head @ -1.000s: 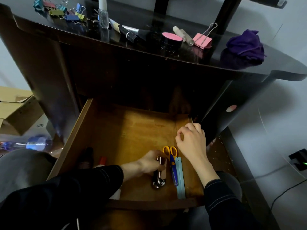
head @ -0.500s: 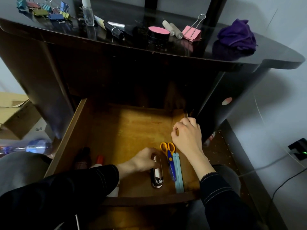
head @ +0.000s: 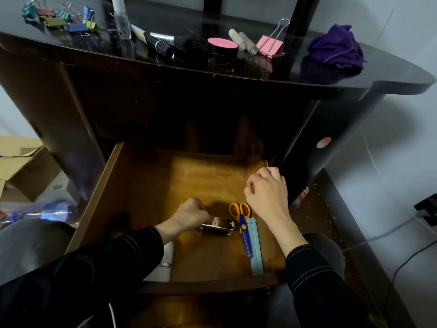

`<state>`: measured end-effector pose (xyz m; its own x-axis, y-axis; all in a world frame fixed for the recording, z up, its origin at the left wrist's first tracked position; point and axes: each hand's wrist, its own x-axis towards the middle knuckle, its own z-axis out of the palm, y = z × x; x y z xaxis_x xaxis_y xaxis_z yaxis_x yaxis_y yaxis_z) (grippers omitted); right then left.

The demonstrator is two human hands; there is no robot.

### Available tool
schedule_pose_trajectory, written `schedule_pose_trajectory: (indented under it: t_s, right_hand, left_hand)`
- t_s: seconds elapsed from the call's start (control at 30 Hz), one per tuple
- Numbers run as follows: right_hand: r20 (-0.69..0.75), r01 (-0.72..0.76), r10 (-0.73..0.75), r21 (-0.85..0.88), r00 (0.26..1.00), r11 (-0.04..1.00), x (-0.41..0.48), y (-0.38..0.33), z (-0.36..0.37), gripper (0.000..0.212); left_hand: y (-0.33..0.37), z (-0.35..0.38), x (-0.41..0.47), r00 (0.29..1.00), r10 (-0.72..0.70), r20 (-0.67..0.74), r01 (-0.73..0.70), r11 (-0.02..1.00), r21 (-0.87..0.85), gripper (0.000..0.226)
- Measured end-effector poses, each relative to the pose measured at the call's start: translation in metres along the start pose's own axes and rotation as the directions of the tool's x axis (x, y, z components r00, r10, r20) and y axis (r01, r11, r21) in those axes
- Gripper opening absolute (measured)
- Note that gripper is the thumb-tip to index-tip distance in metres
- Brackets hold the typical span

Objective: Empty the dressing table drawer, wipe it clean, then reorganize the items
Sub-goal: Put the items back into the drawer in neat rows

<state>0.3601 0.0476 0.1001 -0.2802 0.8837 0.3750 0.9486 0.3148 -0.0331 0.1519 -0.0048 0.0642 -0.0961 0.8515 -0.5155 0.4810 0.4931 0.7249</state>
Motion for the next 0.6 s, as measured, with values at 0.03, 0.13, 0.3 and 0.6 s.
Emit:
schedule_pose_trajectory:
  t_s: [0.03,0.13,0.3,0.6]
  right_hand:
    - [0.003,0.0,0.0,-0.001,1.0,1.0,0.0,0.0,0.0,0.019]
    - [0.011,-0.004,0.004,0.001,1.0,1.0,0.001,-0.001,-0.001,0.019]
    - [0.028,-0.003,0.003,-0.026,1.0,1.0,0.001,-0.001,-0.002,0.022]
    - [0.045,-0.003,0.005,-0.052,0.999,0.999,0.001,-0.003,-0.003,0.025]
  left_hand:
    - [-0.001,-0.002,0.0,1.0,-0.004,0.016,0.002,0.996,0.093,0.018]
    - [-0.004,-0.002,-0.004,0.974,-0.122,0.189,0.053,0.942,0.331,0.025]
    - [-0.006,0.014,-0.008,0.968,-0.007,0.252,-0.142,0.812,0.566,0.039]
    - [0.002,0.049,-0.012,0.952,-0.018,0.305,-0.063,0.965,0.254,0.032]
